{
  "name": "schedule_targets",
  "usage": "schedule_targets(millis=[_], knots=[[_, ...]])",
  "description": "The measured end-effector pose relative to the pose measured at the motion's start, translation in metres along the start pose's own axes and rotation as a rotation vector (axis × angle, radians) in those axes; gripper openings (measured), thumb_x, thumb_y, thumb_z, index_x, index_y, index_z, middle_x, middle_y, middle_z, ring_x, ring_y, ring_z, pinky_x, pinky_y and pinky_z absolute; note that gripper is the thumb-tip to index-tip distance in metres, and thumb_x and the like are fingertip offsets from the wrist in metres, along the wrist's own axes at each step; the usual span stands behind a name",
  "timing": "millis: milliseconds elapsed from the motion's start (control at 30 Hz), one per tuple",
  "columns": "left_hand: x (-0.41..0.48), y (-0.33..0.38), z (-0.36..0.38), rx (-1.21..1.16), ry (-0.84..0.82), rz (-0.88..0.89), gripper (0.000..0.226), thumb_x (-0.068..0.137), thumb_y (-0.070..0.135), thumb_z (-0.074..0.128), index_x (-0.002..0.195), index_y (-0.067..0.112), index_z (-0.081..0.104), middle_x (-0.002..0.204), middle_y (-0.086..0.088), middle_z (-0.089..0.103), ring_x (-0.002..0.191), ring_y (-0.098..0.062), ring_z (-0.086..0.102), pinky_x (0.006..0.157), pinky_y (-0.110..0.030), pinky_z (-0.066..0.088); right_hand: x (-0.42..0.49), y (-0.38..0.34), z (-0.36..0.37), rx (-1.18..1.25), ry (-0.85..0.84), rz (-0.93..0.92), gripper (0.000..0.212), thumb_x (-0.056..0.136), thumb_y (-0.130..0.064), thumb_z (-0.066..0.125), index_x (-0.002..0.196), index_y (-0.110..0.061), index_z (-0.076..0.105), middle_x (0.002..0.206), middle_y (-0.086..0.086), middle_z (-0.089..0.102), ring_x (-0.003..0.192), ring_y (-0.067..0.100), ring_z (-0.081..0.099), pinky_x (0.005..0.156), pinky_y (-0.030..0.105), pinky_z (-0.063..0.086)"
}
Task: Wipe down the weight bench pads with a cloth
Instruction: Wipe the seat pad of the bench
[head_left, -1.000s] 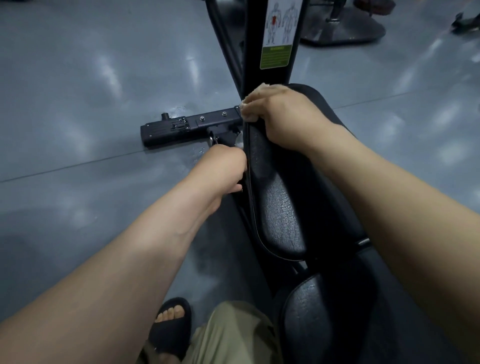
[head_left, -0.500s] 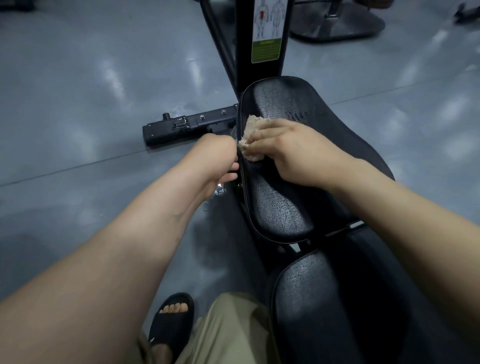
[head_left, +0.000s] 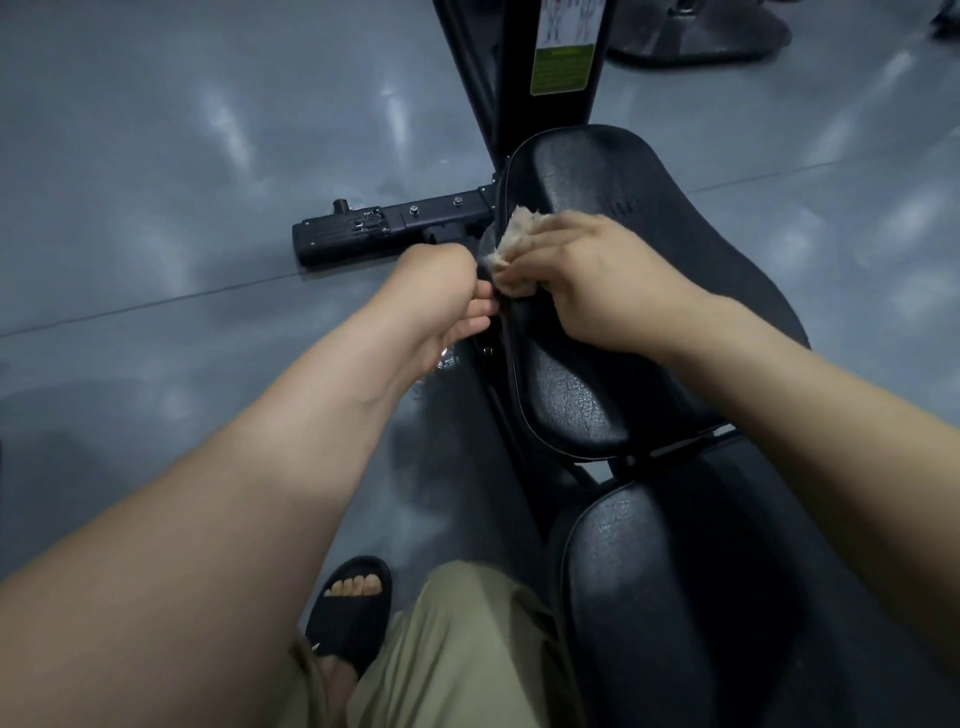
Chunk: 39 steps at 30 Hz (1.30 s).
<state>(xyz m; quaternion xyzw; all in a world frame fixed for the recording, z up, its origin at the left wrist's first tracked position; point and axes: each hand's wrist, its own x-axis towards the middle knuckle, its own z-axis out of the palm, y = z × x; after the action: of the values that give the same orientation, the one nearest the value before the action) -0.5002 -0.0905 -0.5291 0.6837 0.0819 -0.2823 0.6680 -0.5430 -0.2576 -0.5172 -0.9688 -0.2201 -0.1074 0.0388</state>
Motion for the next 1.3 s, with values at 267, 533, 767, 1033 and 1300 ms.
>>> schedule_targets(millis=[267,533,767,1033,1300], knots=[[-0.001,0.002,0.008,-0.007,-0.002,-0.029,0.026,0.099,0.006,0.041,0.095,0.018,0.064,0.104,-0.010,0.065,0.094,-0.023,0.065,0.085,-0.034,0.059,-0.047,-0.025,-0.004,0.126,-0.020,-0.103,0.045,0.092,-0.012,0.039,0.118,-0.019,0.075,0.123,-0.005,0.071,0.117,0.025,0.062,0.102,0.039,0.048],[-0.004,0.005,0.007,0.081,-0.026,-0.013,0.016,0.092,0.006,0.048,0.098,0.011,0.062,0.095,-0.009,0.061,0.087,-0.022,0.060,0.074,-0.030,0.056,0.001,0.004,-0.008,-0.077,-0.028,0.019,0.040,0.089,-0.016,0.053,0.121,-0.030,0.072,0.127,-0.011,0.068,0.123,0.024,0.059,0.096,0.043,0.048],[-0.006,0.009,0.009,0.087,-0.027,-0.026,0.016,0.093,0.012,0.048,0.082,0.016,0.059,0.072,-0.001,0.052,0.067,-0.018,0.051,0.067,-0.029,0.055,-0.014,-0.004,0.000,0.016,0.050,0.049,0.035,0.089,-0.012,0.049,0.109,-0.018,0.076,0.114,0.000,0.073,0.111,0.029,0.062,0.099,0.041,0.049],[-0.001,0.007,0.022,0.138,0.016,0.021,0.019,0.081,0.025,0.058,0.099,0.019,0.064,0.078,0.004,0.057,0.075,-0.017,0.056,0.073,-0.037,0.058,-0.078,-0.019,-0.003,0.170,0.062,-0.003,0.046,0.082,0.004,0.057,0.122,-0.013,0.074,0.131,0.004,0.068,0.123,0.028,0.061,0.107,0.039,0.047],[0.002,0.007,0.030,0.159,0.031,0.021,0.008,0.087,0.020,0.054,0.089,0.023,0.061,0.078,0.004,0.058,0.079,-0.018,0.057,0.082,-0.036,0.054,-0.056,0.002,0.002,0.061,0.113,0.101,0.041,0.093,-0.009,0.050,0.125,-0.019,0.072,0.134,0.003,0.066,0.126,0.030,0.060,0.106,0.042,0.050]])
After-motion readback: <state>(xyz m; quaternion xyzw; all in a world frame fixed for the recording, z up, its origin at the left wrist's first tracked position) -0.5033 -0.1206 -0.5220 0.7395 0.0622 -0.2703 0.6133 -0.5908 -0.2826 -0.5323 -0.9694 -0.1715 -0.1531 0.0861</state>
